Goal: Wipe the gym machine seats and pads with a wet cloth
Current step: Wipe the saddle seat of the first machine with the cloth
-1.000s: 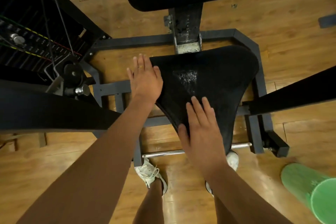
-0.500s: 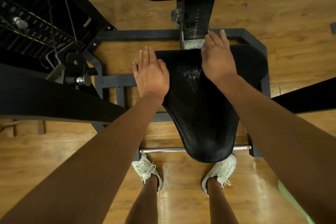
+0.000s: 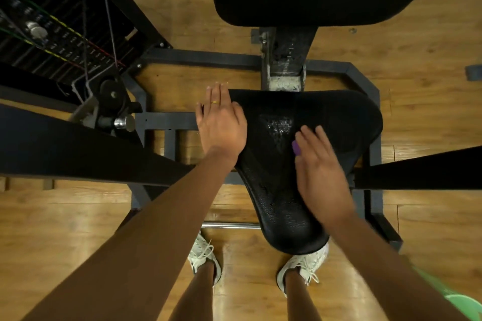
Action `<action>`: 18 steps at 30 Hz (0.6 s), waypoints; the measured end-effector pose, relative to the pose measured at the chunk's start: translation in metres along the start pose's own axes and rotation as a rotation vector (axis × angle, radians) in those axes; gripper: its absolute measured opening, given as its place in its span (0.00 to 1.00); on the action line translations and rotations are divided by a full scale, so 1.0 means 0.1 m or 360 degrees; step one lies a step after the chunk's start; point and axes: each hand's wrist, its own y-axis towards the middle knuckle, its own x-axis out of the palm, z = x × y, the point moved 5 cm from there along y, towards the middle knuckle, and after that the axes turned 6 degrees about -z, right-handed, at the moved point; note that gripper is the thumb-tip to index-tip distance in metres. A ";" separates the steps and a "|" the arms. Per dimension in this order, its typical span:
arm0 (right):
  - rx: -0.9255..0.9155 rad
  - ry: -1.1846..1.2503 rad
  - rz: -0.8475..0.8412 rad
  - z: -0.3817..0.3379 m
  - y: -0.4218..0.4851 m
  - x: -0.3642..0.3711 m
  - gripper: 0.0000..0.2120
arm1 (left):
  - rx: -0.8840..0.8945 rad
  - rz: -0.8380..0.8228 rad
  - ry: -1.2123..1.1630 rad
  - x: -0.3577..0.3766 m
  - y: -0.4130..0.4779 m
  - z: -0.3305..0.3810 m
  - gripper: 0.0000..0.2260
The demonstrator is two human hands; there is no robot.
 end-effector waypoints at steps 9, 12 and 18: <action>-0.0824 -0.0115 -0.0535 -0.17 1.23 -0.04 0.22 | -0.0001 0.0077 -0.0005 0.04 0.01 -0.03 0.24; -0.0871 -0.0170 -0.0517 -0.25 1.40 -0.04 0.23 | -0.0002 0.0085 0.0000 0.03 0.02 -0.03 0.24; -0.0616 -0.0180 -0.0541 0.54 0.74 -0.38 0.25 | -0.0031 0.0049 0.0007 0.05 0.00 -0.04 0.24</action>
